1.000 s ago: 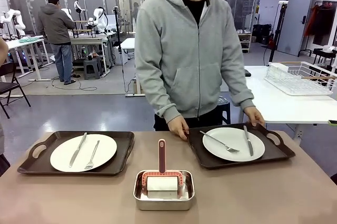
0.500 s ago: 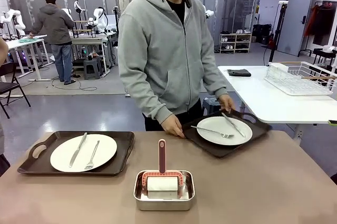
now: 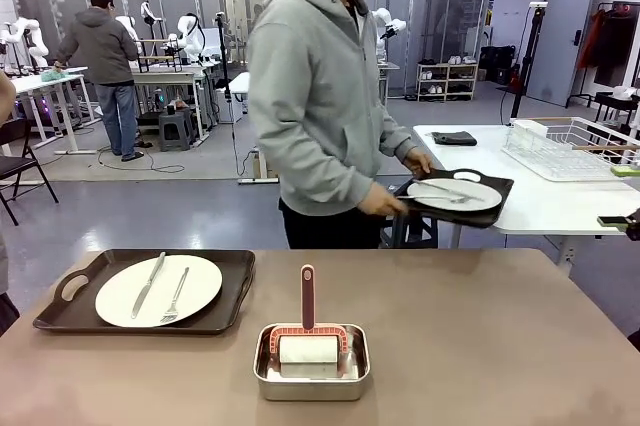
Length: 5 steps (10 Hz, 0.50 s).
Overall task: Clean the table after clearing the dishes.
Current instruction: When the left (or right) Handle tray is removed, use the left hand (or right hand) to clean the left (or right) side of the table with the Lint Roller.
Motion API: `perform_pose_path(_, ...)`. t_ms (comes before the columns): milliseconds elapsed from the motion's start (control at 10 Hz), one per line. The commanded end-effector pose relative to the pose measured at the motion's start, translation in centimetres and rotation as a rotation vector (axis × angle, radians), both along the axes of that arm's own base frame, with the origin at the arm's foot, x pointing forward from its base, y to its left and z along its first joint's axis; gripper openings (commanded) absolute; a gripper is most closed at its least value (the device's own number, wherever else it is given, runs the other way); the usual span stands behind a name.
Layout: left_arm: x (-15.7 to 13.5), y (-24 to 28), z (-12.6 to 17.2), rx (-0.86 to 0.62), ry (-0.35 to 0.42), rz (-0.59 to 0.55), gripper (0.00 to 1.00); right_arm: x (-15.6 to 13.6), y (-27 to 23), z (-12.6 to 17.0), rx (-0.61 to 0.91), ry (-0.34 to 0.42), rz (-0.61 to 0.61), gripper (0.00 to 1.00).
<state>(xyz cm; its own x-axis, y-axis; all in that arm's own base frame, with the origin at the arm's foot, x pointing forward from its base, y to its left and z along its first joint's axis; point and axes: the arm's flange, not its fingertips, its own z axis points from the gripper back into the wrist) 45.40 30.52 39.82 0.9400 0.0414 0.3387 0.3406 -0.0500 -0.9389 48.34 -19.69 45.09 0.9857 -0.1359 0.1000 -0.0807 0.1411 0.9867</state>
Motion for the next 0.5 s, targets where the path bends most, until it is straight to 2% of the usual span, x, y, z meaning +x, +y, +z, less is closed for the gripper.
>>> perform_pose_path(0, -0.6, -0.2, 0.1, 0.014, -0.011, 0.01, 1.0, 0.3, 4.5, 2.9, -0.144, -0.038, 0.084, 1.0)
perform_pose_path(200, -0.6, -0.2, 0.1, 0.014, -0.011, 0.01, 1.0, 2.6, 11.3, 5.5, -0.298, -0.06, 0.206, 1.0)
perform_pose_path(400, -0.6, -0.2, 0.1, 0.014, -0.011, 0.01, 1.0, 4.6, 18.3, 7.1, -0.47, -0.122, 0.317, 1.0)
